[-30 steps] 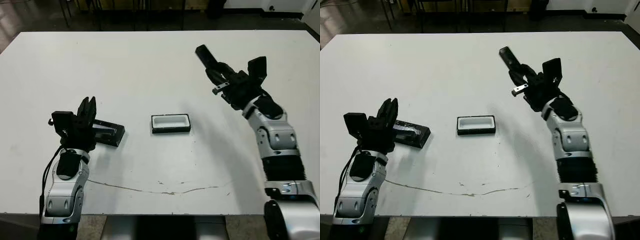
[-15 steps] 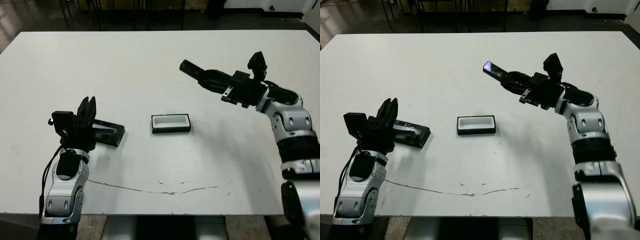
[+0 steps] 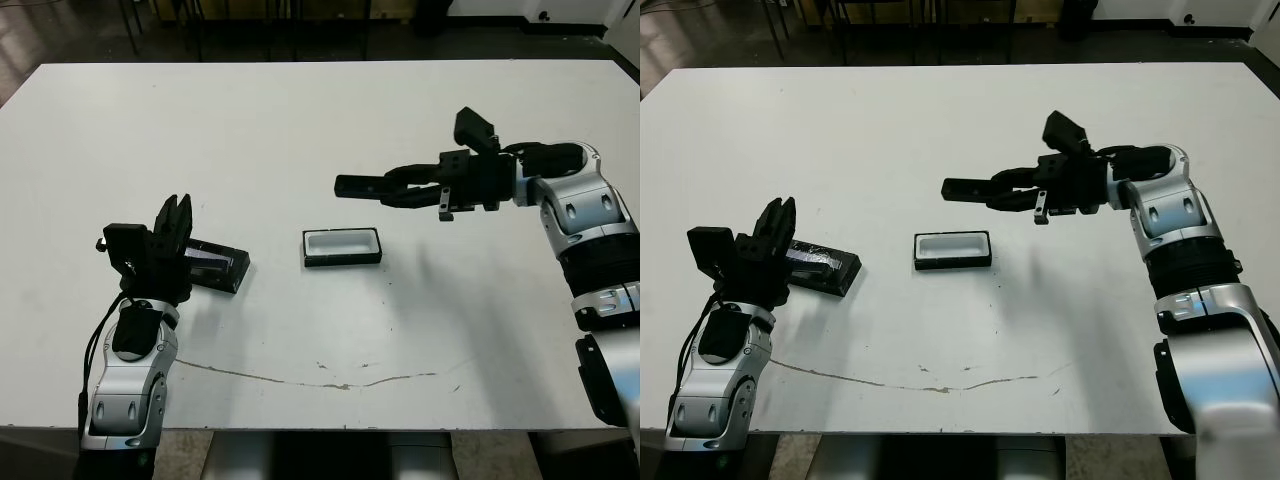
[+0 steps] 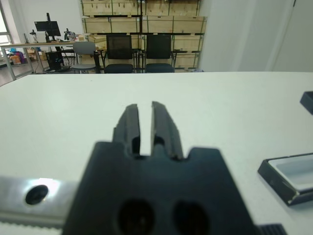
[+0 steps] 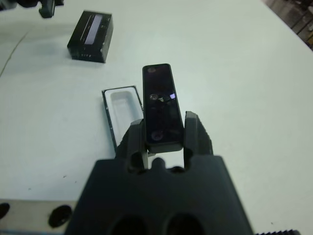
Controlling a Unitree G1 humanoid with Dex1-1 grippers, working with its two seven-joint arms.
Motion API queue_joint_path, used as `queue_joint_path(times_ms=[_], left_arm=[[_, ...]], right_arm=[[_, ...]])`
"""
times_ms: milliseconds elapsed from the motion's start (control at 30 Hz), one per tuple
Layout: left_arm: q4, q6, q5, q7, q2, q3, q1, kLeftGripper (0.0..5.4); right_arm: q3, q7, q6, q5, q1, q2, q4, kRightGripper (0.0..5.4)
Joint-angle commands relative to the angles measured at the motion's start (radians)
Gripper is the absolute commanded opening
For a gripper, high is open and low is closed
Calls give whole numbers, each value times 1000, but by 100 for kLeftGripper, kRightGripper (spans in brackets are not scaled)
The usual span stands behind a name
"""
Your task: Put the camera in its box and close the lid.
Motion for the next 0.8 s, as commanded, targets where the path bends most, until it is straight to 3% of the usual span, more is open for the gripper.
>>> queue_joint_path(times_ms=[33,367,800], left_arm=[[2,21,5,4,2,4,15,0],[4,15,5,1,2,3,16,0],[-2,25,9,7,0,2,17,0]], right_arm=[[30,24,22,-24,7,-8,5,43],[110,23,-30,-111,0,-2,20,43],[165,64,-90,-182,-41,31,167,43]])
